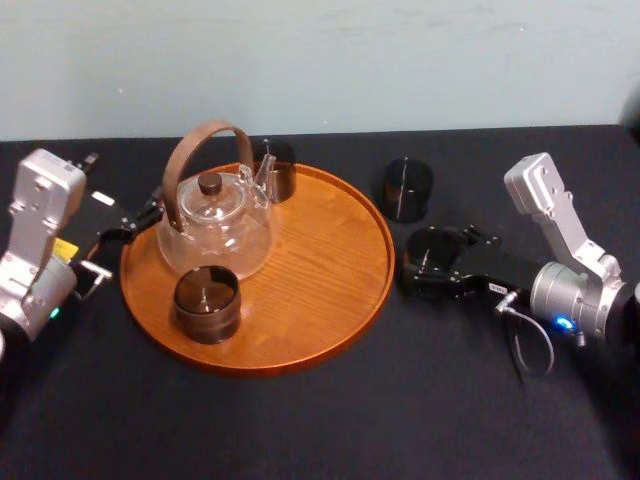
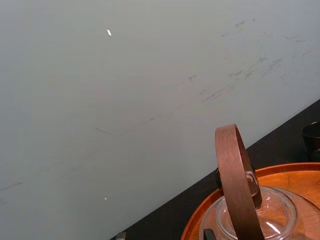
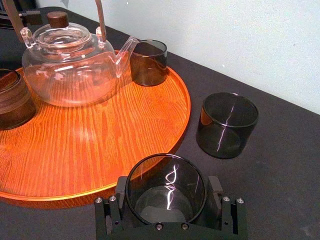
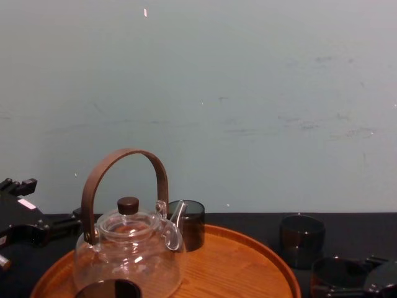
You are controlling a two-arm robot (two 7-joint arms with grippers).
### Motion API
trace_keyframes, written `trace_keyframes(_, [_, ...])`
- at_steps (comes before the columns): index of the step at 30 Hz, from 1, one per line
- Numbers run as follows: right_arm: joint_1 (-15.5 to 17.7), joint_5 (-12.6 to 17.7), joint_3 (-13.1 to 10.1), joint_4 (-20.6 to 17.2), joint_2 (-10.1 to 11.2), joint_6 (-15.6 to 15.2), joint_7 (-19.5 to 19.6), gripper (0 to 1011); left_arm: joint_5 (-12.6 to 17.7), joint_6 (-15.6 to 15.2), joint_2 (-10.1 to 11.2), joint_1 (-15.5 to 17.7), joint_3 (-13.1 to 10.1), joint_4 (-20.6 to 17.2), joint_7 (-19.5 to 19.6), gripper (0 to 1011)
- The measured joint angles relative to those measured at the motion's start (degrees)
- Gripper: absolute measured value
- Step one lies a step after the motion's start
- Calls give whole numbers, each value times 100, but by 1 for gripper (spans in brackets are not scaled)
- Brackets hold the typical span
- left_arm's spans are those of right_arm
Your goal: Pick up the glass from the table and place it on the tray.
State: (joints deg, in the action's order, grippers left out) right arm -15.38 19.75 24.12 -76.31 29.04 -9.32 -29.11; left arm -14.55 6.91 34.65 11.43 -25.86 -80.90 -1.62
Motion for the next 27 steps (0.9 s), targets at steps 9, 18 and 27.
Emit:
trace_keyframes(9, [5, 4, -4, -5, 4, 0, -4, 928, 0, 0, 0, 0, 0, 0, 0, 1002])
trace_keyframes(18, [8, 9, -8, -9, 7, -3, -8, 904, 0, 0, 0, 0, 0, 0, 0, 1001])
trace_keyframes(27, [8, 12, -8, -11, 8, -8, -10, 904, 0, 0, 0, 0, 0, 0, 0, 1001])
